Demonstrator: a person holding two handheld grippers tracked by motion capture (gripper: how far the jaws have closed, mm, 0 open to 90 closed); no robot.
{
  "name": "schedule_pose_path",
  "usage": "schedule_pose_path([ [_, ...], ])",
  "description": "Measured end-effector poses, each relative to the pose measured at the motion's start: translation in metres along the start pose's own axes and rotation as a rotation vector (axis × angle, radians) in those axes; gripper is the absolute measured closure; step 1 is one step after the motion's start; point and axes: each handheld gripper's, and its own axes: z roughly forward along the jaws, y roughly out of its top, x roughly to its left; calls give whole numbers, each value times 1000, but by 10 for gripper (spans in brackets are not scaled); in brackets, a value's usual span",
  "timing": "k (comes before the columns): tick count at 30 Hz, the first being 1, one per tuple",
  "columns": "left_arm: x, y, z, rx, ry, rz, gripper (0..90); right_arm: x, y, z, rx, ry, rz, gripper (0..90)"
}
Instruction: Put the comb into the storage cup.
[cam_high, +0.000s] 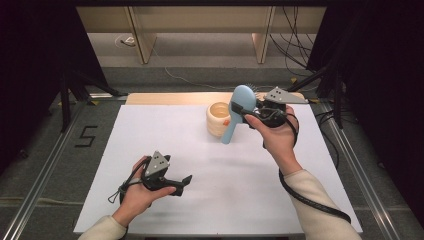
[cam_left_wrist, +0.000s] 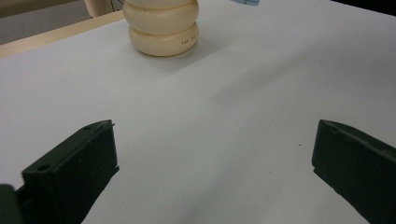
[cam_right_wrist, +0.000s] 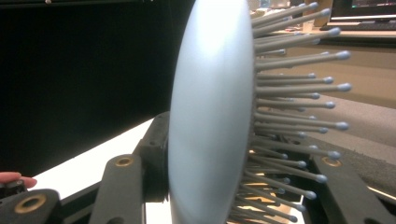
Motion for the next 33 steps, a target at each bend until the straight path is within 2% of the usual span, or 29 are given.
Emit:
schedule_pose_path([
  [33,0,0,0,-3,1,-3,0,-7,14,11,-17,-29,-9,505],
])
